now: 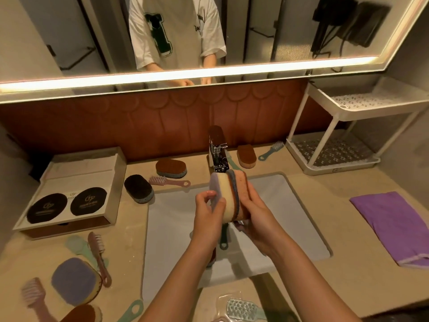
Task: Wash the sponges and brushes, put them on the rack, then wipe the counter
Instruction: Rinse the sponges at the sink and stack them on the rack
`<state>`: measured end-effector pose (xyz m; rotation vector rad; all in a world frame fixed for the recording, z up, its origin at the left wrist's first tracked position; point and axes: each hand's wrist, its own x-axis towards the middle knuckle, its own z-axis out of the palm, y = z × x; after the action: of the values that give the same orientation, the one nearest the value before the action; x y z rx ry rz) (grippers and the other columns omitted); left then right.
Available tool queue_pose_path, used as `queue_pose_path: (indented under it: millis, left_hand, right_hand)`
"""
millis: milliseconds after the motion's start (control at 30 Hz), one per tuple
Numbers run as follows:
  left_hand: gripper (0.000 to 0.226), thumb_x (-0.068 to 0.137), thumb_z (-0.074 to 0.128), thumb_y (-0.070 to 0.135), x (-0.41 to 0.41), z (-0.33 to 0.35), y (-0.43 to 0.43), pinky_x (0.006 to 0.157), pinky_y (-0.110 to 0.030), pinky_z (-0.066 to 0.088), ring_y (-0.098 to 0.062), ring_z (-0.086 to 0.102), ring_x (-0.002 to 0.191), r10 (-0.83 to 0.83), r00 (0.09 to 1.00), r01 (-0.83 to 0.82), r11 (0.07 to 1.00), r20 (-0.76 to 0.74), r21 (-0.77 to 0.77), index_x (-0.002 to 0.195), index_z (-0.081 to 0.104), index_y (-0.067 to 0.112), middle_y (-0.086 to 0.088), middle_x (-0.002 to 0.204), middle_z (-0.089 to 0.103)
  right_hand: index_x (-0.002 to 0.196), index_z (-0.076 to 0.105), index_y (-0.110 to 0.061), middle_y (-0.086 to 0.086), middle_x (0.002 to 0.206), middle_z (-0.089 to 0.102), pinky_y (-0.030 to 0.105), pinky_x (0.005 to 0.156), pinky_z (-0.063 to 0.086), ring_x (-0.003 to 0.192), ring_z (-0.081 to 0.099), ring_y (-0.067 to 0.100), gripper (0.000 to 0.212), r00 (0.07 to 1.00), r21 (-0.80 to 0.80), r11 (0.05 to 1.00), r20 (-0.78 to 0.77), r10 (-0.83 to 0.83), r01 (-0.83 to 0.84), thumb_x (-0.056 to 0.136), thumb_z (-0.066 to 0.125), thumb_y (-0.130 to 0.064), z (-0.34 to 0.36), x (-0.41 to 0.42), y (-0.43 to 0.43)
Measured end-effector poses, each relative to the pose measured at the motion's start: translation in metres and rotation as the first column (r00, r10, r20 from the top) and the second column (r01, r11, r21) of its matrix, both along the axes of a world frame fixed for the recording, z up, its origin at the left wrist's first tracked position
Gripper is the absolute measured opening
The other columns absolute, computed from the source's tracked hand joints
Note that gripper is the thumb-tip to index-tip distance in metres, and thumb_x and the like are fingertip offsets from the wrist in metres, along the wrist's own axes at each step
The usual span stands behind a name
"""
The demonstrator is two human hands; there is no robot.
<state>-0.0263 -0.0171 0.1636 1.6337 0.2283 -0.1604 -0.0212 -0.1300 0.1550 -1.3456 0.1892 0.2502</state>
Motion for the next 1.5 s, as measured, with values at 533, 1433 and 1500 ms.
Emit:
queue_pose_path:
  millis: [533,1433,1500]
  left_hand:
    - [0.044,0.095,0.044,0.022,0.032,0.059,-0.042,0.085,-0.021,0.042,-0.011,0.047,0.118,-0.222,0.969,0.221,0.975,0.105,0.022,0.138,0.035,0.029,0.002,0.135,0.046]
    - [0.067,0.093,0.052,0.033,0.189,0.151,-0.303,0.108,-0.036,0.038,-0.019,0.040,0.133,-0.536,0.773,0.312,0.787,0.338,0.532,0.149,0.018,0.020,-0.003,0.148,0.039]
    - [0.065,0.092,0.052,0.031,0.200,0.144,-0.316,0.106,-0.041,0.041,-0.022,0.044,0.131,-0.512,0.792,0.304,0.803,0.333,0.512,0.148,0.021,0.018,-0.008,0.144,0.044]
  right_hand:
    - [0.131,0.038,-0.035,-0.017,0.117,0.054,0.016,0.079,0.048,0.107,0.055,-0.001,0.057,0.976,-0.315,0.949,0.208,0.067,0.002,0.082,0.068,-0.028,0.051,0.014,-0.073]
    - [0.126,0.051,-0.027,-0.015,0.107,0.062,0.015,0.081,0.048,0.098,0.058,-0.004,0.049,0.868,-0.623,0.760,0.467,0.170,0.186,0.081,0.070,-0.030,0.156,0.162,-0.360]
    - [0.125,0.052,-0.025,-0.016,0.103,0.061,0.009,0.071,0.046,0.093,0.058,-0.005,0.048,0.873,-0.638,0.750,0.453,0.181,0.176,0.081,0.070,-0.028,0.150,0.172,-0.372]
